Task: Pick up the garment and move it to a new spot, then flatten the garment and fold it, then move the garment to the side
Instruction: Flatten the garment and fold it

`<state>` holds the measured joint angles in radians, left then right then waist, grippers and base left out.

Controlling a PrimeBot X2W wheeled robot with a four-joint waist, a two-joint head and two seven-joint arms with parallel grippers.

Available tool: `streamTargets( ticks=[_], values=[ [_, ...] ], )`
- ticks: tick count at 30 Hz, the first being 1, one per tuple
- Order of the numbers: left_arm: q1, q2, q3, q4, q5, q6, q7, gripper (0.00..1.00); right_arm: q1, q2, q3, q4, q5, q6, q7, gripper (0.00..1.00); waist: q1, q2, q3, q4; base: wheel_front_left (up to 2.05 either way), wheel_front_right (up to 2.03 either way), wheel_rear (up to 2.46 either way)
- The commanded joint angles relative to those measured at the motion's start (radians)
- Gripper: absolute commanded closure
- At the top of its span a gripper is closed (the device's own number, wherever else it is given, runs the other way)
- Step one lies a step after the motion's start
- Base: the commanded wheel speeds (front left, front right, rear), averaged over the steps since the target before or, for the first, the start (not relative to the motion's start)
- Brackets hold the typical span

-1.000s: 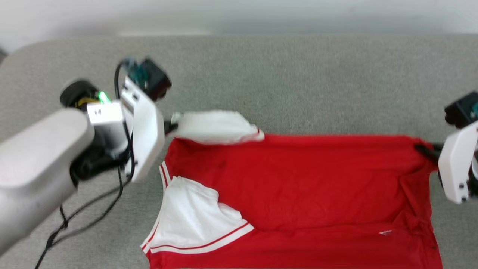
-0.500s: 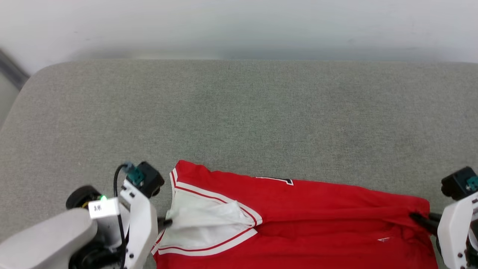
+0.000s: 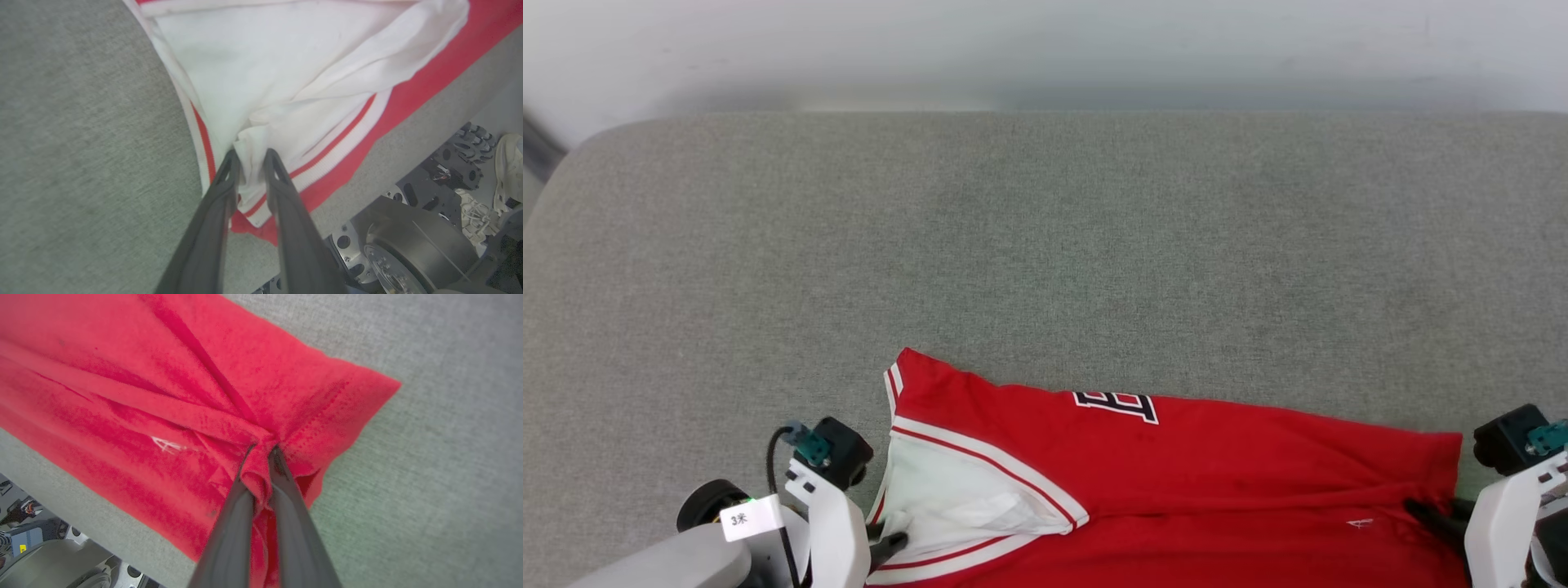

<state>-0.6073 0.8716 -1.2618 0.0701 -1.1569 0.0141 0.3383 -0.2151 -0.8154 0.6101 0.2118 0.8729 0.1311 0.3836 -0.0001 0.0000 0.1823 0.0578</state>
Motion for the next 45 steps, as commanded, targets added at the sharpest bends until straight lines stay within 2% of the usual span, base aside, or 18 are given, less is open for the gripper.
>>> streamTargets(
  ticks=[1,2,3,7,11,12,13,14,19,24,27,30,40,45],
  values=[
    [0.016,0.003,0.020,-0.002,0.000,0.016,-0.040,0.00,0.016,-0.003,-0.012,-0.008,-0.025,-0.001,-0.018,0.00,0.0001,0.0000,-0.015,-0.003,0.00,0.00,0.00],
    [0.020,0.006,0.033,-0.008,-0.002,0.025,-0.068,0.00,0.016,-0.009,-0.022,-0.019,-0.030,-0.001,-0.025,0.00,0.0001,0.0000,-0.023,-0.004,0.00,0.00,0.00],
    [0.038,0.019,0.065,-0.017,0.026,0.066,-0.164,0.00,0.027,-0.021,-0.072,-0.058,-0.023,-0.001,-0.043,0.00,0.0001,0.0000,-0.047,-0.005,0.00,0.00,0.00],
    [0.058,0.023,0.111,-0.030,0.069,0.147,-0.310,0.00,0.055,-0.027,-0.162,-0.100,-0.021,-0.001,-0.065,0.00,0.0001,0.0000,-0.066,-0.008,0.00,0.00,0.00],
    [0.096,0.008,0.163,-0.026,0.115,0.254,-0.477,0.00,0.090,0.000,-0.291,-0.088,-0.019,-0.001,-0.099,0.00,0.0001,0.0000,-0.074,-0.007,0.00,0.00,0.00],
    [0.096,0.008,0.163,-0.026,0.115,0.254,-0.477,0.00,0.090,0.000,-0.291,-0.088,-0.019,-0.001,-0.099,0.00,0.0001,0.0000,-0.074,-0.007,0.00,0.00,0.00],
    [0.112,-0.001,0.184,-0.019,0.134,0.299,-0.539,0.00,0.112,0.024,-0.355,-0.068,-0.005,-0.001,-0.110,0.00,0.0001,0.0000,-0.075,-0.005,0.00,0.00,0.00],
    [0.112,-0.001,0.184,-0.019,0.134,0.299,-0.539,0.00,0.112,0.024,-0.355,-0.068,-0.005,-0.001,-0.110,0.00,0.0001,0.0000,-0.075,-0.005,0.00,0.00,0.00],
    [0.158,-0.048,0.261,-0.012,0.200,0.405,-0.599,0.00,0.171,0.086,-0.472,-0.012,0.052,-0.001,-0.091,0.00,0.0001,0.0000,-0.069,0.006,0.00,0.00,0.00],
    [0.239,-0.122,0.411,-0.038,0.345,0.467,-0.605,0.00,0.215,0.131,-0.515,0.030,0.114,0.000,-0.046,0.00,0.0001,0.0000,-0.056,0.017,0.00,0.00,0.00],
    [0.291,-0.170,0.511,-0.053,0.438,0.476,-0.605,0.00,0.225,0.162,-0.517,0.043,0.172,-0.001,-0.006,0.00,0.0001,0.0000,-0.046,0.024,0.00,0.00,0.00],
    [0.343,-0.222,0.595,-0.061,0.523,0.462,-0.605,0.00,0.233,0.181,-0.506,0.058,0.229,-0.001,0.050,0.00,0.0001,0.0000,-0.037,0.033,0.00,0.00,0.00],
    [0.466,-0.377,0.792,-0.051,0.724,0.379,-0.604,0.00,0.206,0.240,-0.388,0.118,0.364,-0.001,0.263,0.00,0.0001,0.0000,-0.014,0.064,0.00,0.00,0.00],
    [0.504,-0.455,0.873,-0.047,0.804,0.328,-0.604,0.00,0.165,0.265,-0.322,0.146,0.379,-0.001,0.302,0.00,0.0001,0.0000,-0.003,0.081,0.00,0.00,0.00]
  ],
)
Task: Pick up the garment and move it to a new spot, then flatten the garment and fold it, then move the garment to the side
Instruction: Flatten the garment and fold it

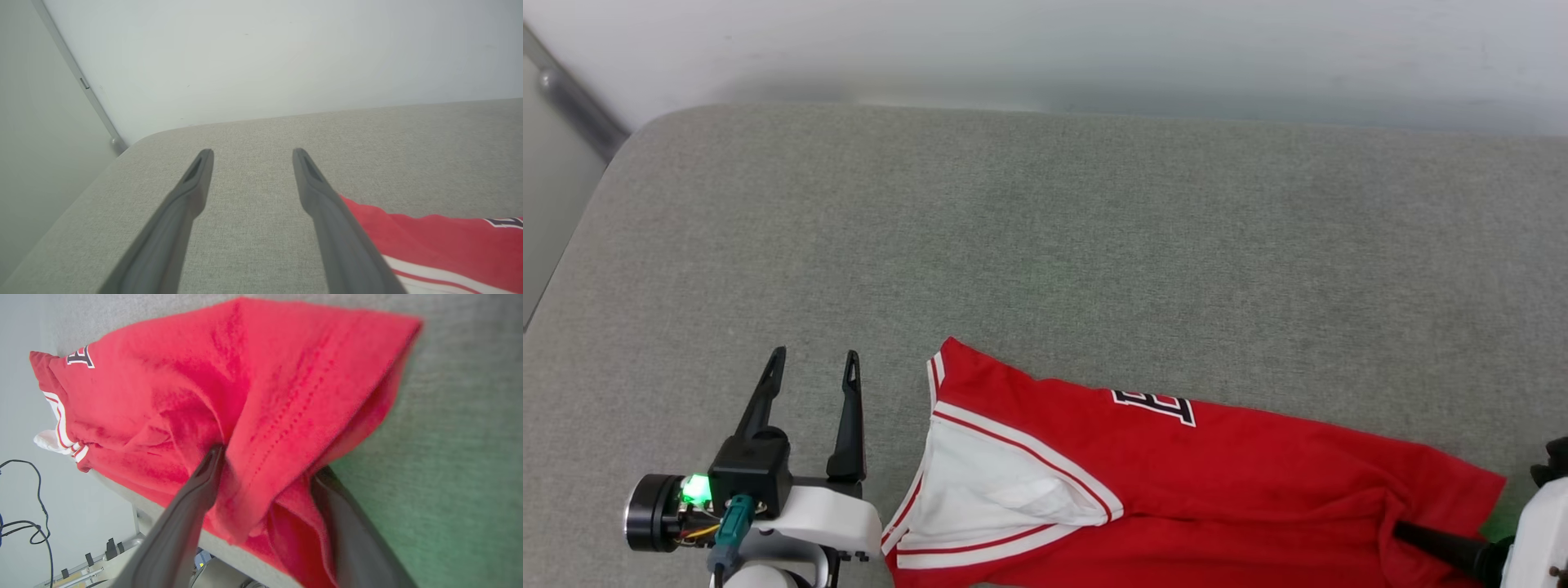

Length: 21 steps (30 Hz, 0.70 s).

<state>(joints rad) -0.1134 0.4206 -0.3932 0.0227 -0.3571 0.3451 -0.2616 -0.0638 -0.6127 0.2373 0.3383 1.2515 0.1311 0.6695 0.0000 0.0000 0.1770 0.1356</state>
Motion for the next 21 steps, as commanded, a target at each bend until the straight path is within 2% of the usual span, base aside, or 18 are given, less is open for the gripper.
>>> streamTargets(
  ticks=[1,3,4,5,6,9,11,21],
  values=[
    [0.014,-0.017,0.019,0.003,0.018,-0.013,-0.004,0.00,0.005,0.066,0.066,0.028,0.001,-0.001,0.023,0.00,0.0000,0.0000,0.004,0.006,0.00,0.00,0.00],
    [0.024,-0.043,0.045,0.007,0.047,-0.035,-0.004,0.00,-0.011,0.072,0.095,0.041,-0.001,-0.001,0.033,0.00,0.0000,0.0000,0.007,0.013,0.00,0.00,0.00],
    [0.027,-0.055,0.061,0.009,0.059,-0.045,-0.004,0.00,-0.018,0.075,0.105,0.045,0.002,-0.001,0.032,0.24,0.0000,0.0000,0.007,0.016,0.00,0.00,0.00],
    [0.029,-0.067,0.072,0.009,0.072,-0.055,-0.004,0.00,-0.026,0.078,0.111,0.050,0.006,-0.001,0.028,0.78,0.0000,0.0000,0.007,0.019,0.00,0.00,0.00],
    [0.033,-0.079,0.084,0.010,0.085,-0.065,-0.004,0.00,-0.033,0.080,0.118,0.052,0.012,0.000,0.028,1.00,0.0000,0.0000,0.007,0.021,0.00,0.00,0.00],
    [0.049,-0.110,0.115,0.007,0.123,-0.087,-0.004,0.00,-0.038,0.069,0.132,0.049,0.029,0.000,0.034,1.00,0.0000,0.0000,0.001,0.023,0.00,0.00,0.00],
    [0.069,-0.147,0.151,0.001,0.168,-0.115,-0.003,0.00,-0.055,0.032,0.112,0.034,0.058,-0.001,0.004,1.00,0.0000,0.0000,-0.012,0.017,0.00,0.00,0.00],
    [0.131,-0.208,0.213,-0.023,0.255,-0.161,-0.003,0.00,-0.033,-0.099,0.061,-0.006,0.089,-0.001,-0.053,1.00,0.0000,0.0000,-0.059,-0.004,0.00,0.00,0.00]
  ],
)
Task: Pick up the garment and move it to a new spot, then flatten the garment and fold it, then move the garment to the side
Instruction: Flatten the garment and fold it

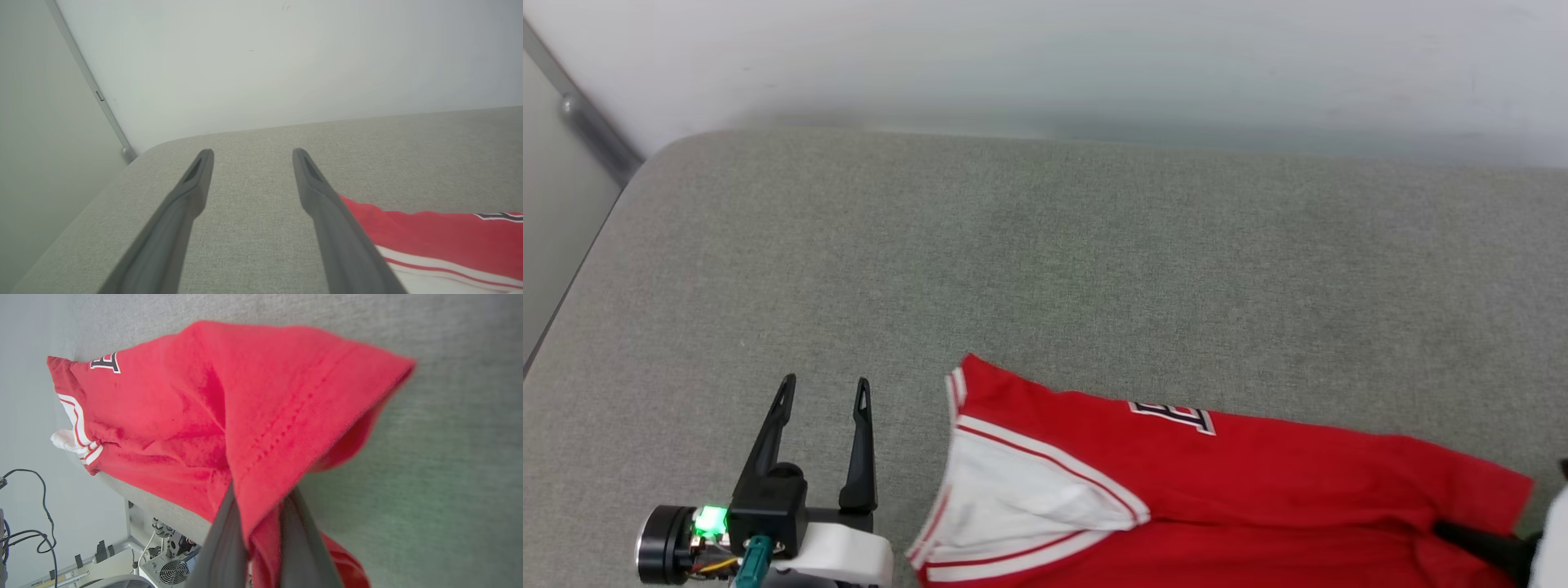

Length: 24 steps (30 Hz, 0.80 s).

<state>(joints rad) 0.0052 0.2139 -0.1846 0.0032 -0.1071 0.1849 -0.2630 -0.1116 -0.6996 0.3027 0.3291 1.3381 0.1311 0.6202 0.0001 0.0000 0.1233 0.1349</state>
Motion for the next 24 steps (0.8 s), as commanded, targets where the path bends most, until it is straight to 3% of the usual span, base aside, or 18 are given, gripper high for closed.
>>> streamTargets(
  ticks=[1,6,10,17,24],
  values=[
    [0.017,-0.007,0.009,-0.005,0.011,-0.005,-0.002,0.00,0.020,-0.031,-0.012,0.006,0.003,-0.001,-0.005,1.00,-0.0001,0.0000,-0.009,-0.004,0.00,0.00,0.00],
    [0.039,-0.027,0.018,-0.015,0.041,-0.024,-0.002,0.00,0.059,-0.111,-0.051,0.046,-0.003,-0.001,-0.018,1.00,-0.0001,0.0000,-0.025,-0.007,0.00,0.00,0.00],
    [0.051,-0.036,0.021,-0.015,0.053,-0.033,-0.002,0.00,0.072,-0.133,-0.063,0.059,-0.006,-0.001,-0.018,1.00,-0.0001,0.0000,-0.034,-0.011,0.00,0.00,0.00],
    [0.074,-0.043,0.051,-0.015,0.070,-0.043,-0.002,0.00,0.070,-0.139,-0.038,-0.120,-0.014,-0.001,0.042,1.00,-0.0001,0.0000,-0.055,-0.027,0.00,0.00,0.00],
    [0.078,-0.048,0.064,-0.010,0.079,-0.053,-0.002,0.00,0.030,-0.088,-0.014,-0.288,-0.018,-0.001,0.103,1.00,-0.0001,0.0000,-0.056,-0.025,0.00,0.00,0.00]
  ],
)
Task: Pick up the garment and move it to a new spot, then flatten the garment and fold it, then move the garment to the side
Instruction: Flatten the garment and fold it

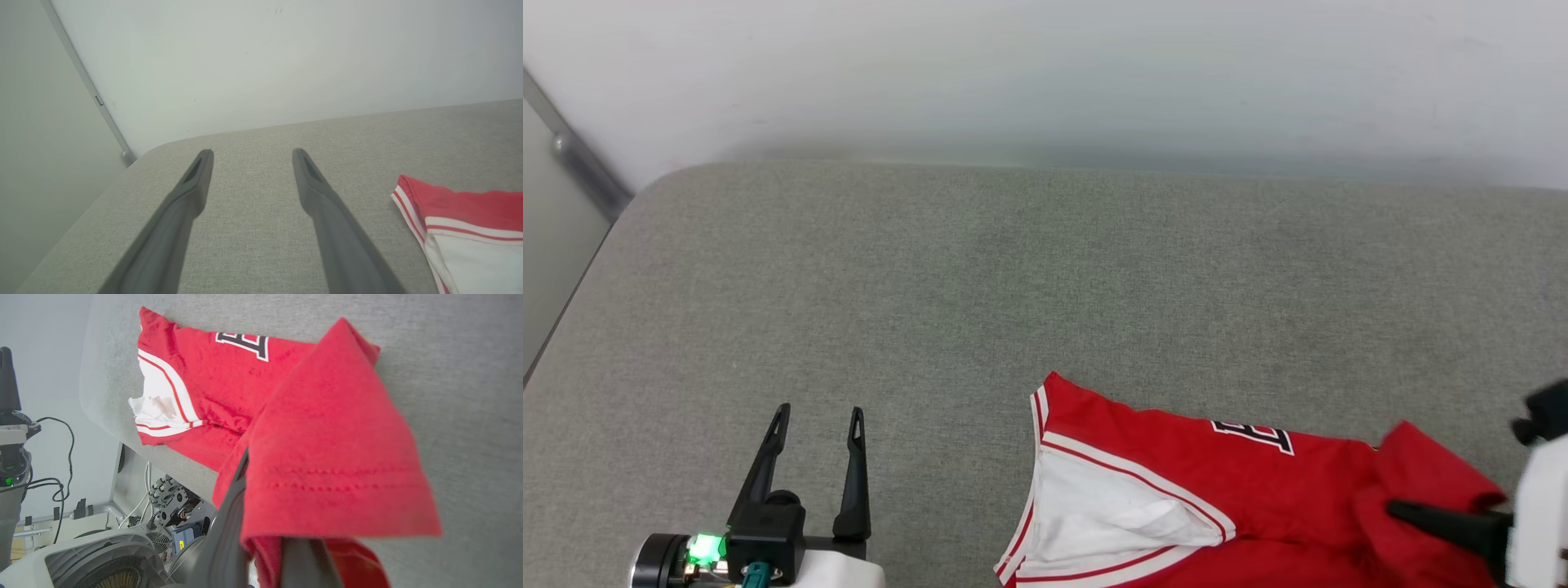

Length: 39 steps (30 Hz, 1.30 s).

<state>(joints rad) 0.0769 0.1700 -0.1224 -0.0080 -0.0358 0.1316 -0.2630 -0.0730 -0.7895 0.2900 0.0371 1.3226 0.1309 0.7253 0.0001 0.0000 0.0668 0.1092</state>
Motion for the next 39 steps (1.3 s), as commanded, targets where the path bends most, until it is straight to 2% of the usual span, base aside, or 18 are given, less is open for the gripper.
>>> streamTargets(
  ticks=[1,8,15,18,26,32,33,34,39],
  values=[
    [0.004,-0.006,0.004,0.001,0.008,-0.002,-0.002,0.00,-0.023,0.016,0.006,-0.017,-0.007,0.000,0.007,1.00,-0.0001,0.0000,0.003,0.001,0.00,0.00,0.00],
    [-0.025,-0.015,0.003,-0.003,0.017,-0.014,-0.002,0.00,-0.185,0.159,0.099,-0.052,-0.092,0.000,0.104,1.00,-0.0001,0.0000,0.032,0.016,0.00,0.00,0.00],
    [-0.050,-0.032,0.000,-0.003,0.020,-0.021,-0.002,0.00,-0.354,0.336,0.239,0.037,-0.224,0.000,0.149,1.00,-0.0001,0.0000,0.075,0.035,0.00,0.00,0.00],
    [-0.064,-0.038,-0.004,-0.001,0.023,-0.024,-0.002,0.00,-0.408,0.391,0.299,0.100,-0.274,0.000,0.153,1.00,-0.0001,0.0000,0.094,0.045,0.00,0.00,0.00],
    [-0.101,-0.049,-0.008,0.009,0.024,-0.031,-0.002,0.00,-0.484,0.458,0.438,0.294,-0.391,0.000,0.081,1.00,-0.0001,0.0000,0.135,0.066,0.00,0.00,0.00],
    [-0.094,-0.053,-0.001,0.021,0.023,-0.031,-0.002,0.00,-0.503,0.459,0.509,0.349,-0.382,-0.001,-0.003,0.98,-0.0001,0.0000,0.124,0.060,0.00,0.00,0.00],
    [-0.088,-0.052,0.001,0.024,0.023,-0.032,-0.002,0.00,-0.505,0.456,0.512,0.341,-0.369,-0.001,-0.017,0.23,-0.0001,0.0000,0.117,0.057,0.00,0.00,0.00],
    [-0.083,-0.050,0.003,0.026,0.023,-0.032,-0.002,0.00,-0.507,0.448,0.515,0.326,-0.357,0.000,-0.031,0.00,-0.0001,0.0000,0.109,0.054,0.00,0.00,0.00],
    [-0.061,-0.047,0.011,0.031,0.018,-0.040,-0.002,0.00,-0.505,0.360,0.520,0.203,-0.345,0.000,-0.148,0.00,-0.0001,0.0000,0.067,0.037,0.00,0.00,0.00]
  ],
)
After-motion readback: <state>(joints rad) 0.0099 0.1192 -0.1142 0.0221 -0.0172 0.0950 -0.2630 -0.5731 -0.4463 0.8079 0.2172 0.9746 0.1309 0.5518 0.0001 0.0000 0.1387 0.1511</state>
